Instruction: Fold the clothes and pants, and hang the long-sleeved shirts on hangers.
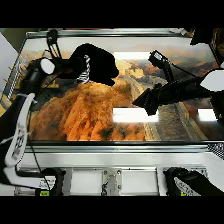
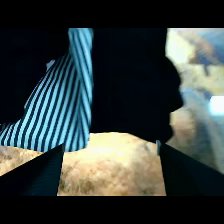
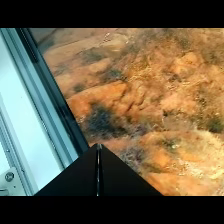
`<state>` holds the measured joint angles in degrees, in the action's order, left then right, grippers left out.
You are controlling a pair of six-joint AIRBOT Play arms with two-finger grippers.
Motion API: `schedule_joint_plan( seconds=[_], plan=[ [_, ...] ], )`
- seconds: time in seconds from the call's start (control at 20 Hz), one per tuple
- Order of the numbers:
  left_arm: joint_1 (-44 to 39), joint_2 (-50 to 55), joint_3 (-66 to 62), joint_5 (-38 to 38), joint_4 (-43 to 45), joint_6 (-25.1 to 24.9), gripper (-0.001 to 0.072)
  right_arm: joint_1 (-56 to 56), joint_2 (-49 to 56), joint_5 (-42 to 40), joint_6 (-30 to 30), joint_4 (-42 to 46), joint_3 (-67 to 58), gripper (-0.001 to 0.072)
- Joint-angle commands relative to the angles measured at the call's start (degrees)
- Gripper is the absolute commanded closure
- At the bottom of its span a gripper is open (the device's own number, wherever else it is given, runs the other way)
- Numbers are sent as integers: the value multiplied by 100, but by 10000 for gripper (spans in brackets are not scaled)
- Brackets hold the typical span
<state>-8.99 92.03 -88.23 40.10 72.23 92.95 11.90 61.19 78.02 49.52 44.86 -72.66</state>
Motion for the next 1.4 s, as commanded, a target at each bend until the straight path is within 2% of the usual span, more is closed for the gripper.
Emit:
schedule_joint_plan(
  seconds=[0.0, 0.2, 0.45, 0.5, 0.6, 0.75, 1.0, 1.2, 1.3, 1.35],
  plan=[
    [-76, 1530, -918, 192, 7, -13, 71, 2, 2, 2, 0, -2, 2, 679],
    [-328, 2546, -1840, 243, 28, -13, 72, 4, 2, 0, 0, -2, 2, 679],
    [-361, 3178, -2688, 535, 17, 37, 76, 4, 2, 0, 0, -2, 2, 679],
    [-358, 3217, -2806, 675, 17, 138, 237, 2, 2, 0, 2, -2, 2, 679],
    [-348, 3154, -2911, 946, -24, 160, 679, 2, 2, 2, 0, -2, 2, 679],
    [-269, 2627, -2914, 1263, -22, 136, 691, 2, 2, 0, 0, -2, 2, 679],
    [-308, 916, -2914, 1888, -11, -348, 691, 4, 7, -59, 2, -48, 2, 679],
    [-643, -157, -2861, 2800, 31, -361, 691, 2, -4, -39, -46, -992, 2, 679],
    [-1038, -721, -2306, 2870, 31, -337, 692, -79, -37, -20, -260, -608, -72, 681],
    [-1283, -979, -1958, 2865, 31, -247, 692, -225, -70, -61, 44, 61, -177, 681]
  ],
)
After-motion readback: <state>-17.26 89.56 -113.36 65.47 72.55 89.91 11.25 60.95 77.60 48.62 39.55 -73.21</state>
